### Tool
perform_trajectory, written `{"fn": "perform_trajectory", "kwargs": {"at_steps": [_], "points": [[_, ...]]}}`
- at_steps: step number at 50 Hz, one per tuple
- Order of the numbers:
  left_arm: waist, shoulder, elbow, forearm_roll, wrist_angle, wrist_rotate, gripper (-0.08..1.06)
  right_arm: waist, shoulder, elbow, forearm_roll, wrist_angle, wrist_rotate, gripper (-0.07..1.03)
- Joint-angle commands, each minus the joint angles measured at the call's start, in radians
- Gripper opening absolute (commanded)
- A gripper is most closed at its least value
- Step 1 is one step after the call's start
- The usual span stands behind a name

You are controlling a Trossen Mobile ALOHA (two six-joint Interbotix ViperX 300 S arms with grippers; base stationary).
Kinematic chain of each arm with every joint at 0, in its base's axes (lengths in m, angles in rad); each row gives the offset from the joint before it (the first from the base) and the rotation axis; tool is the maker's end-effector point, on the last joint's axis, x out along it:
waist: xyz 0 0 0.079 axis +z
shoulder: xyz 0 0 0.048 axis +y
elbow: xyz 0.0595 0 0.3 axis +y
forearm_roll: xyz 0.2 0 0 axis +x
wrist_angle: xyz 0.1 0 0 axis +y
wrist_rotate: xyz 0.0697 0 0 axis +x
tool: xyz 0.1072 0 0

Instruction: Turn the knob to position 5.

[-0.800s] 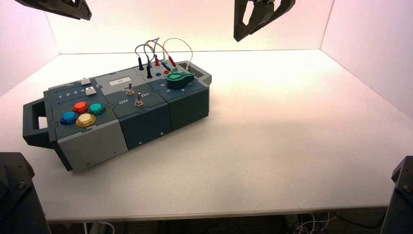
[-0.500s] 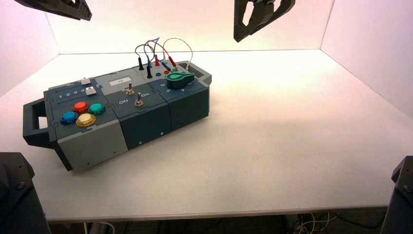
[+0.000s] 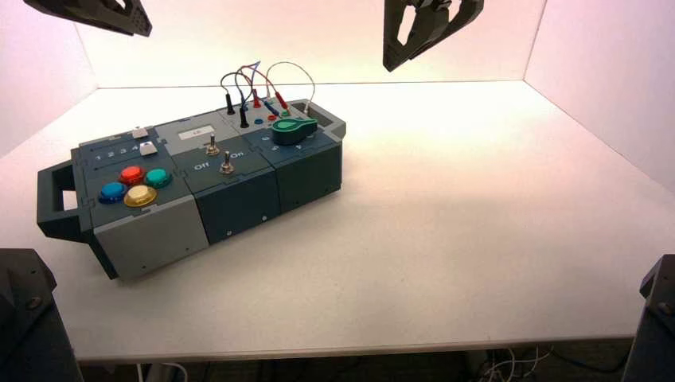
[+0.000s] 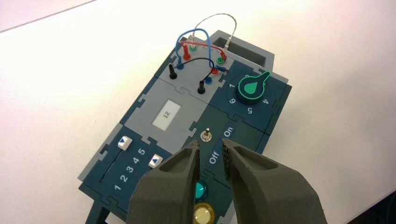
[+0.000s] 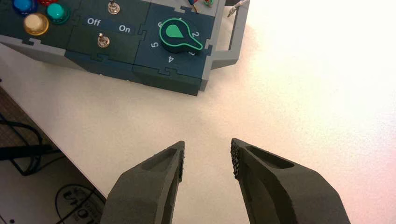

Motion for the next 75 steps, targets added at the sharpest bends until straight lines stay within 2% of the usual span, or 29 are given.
{"fn": "perform_trajectory", "kwargs": {"at_steps": [1, 20, 33, 44, 54, 75], "points": [[0.005, 0.037, -0.037, -0.003, 0.006, 0.0, 0.28, -0.003, -0.014, -0.012, 0.0, -0.009, 0.0, 0.53], [0.005, 0.063, -0.075, -0.009, 0.014, 0.0, 0.28, -0.003, 0.026, -0.029, 0.003, -0.034, 0.003, 0.53], [-0.002, 0.137, -0.172, -0.009, 0.014, 0.002, 0.28, -0.003, 0.048, -0.057, 0.003, -0.035, 0.003, 0.53], [-0.066, 0.308, -0.293, -0.009, 0.011, 0.005, 0.28, -0.015, 0.043, -0.057, 0.005, -0.04, 0.006, 0.53], [-0.103, 0.451, -0.348, -0.008, -0.038, 0.003, 0.28, -0.023, 0.029, -0.051, 0.003, -0.041, 0.008, 0.53], [-0.179, 0.726, -0.511, -0.011, -0.054, 0.003, 0.16, -0.043, -0.009, -0.028, 0.003, -0.046, 0.011, 0.53]]}}
